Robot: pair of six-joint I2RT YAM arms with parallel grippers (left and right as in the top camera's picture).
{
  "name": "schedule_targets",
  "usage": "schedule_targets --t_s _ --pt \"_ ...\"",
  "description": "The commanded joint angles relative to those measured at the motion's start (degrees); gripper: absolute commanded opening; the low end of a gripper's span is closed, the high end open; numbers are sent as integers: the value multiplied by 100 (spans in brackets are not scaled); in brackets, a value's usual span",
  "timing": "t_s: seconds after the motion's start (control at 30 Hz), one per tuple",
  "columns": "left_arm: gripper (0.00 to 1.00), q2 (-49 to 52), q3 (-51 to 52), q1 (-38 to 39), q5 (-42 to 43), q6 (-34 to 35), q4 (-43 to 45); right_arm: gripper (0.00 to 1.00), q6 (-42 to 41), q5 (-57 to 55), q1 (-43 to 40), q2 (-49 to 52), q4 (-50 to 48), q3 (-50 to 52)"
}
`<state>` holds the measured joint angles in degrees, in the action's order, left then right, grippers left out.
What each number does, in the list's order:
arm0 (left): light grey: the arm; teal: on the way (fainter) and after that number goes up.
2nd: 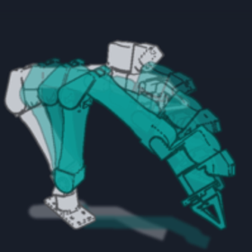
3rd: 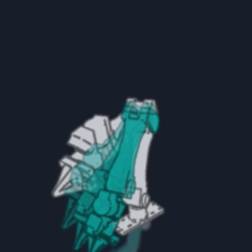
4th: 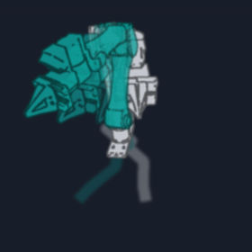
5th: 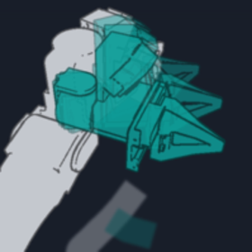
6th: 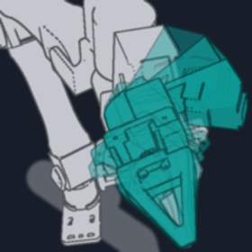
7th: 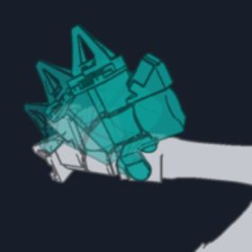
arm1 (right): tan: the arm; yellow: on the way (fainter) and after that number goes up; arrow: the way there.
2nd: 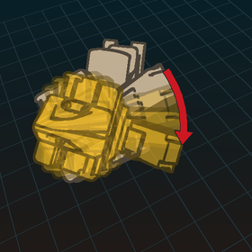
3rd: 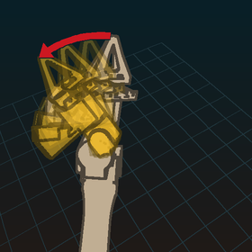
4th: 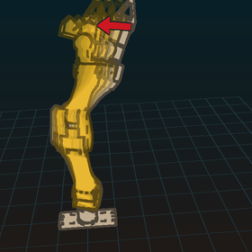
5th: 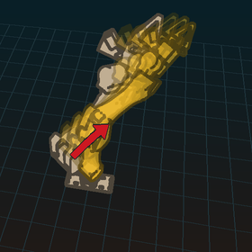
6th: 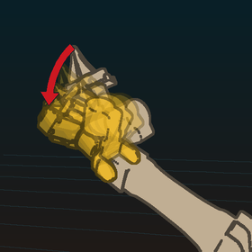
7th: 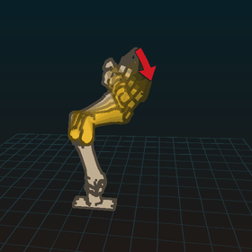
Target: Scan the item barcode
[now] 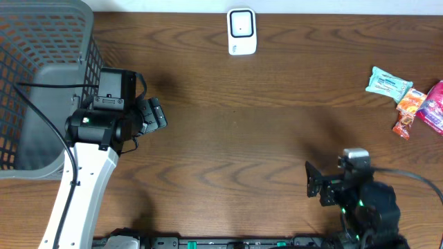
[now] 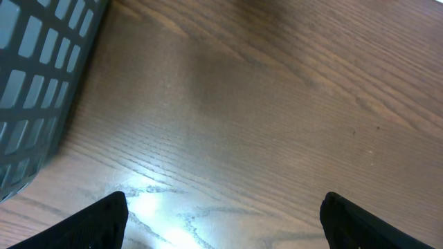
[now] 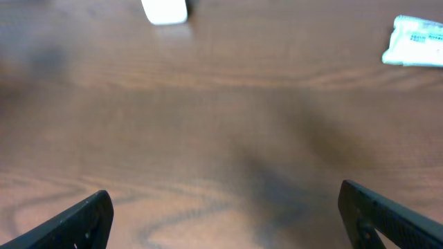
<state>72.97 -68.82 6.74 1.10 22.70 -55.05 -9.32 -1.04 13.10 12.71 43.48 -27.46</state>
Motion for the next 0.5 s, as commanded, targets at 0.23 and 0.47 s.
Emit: schedule_targets --t_s 0.23,0.47 --pt "89 -26 13 -31 -70 9 4 99 173 225 -236 -1244 -411 680" --pt "89 -26 13 -31 -70 9 4 99 258 227 -262 -1239 -1202 1257"
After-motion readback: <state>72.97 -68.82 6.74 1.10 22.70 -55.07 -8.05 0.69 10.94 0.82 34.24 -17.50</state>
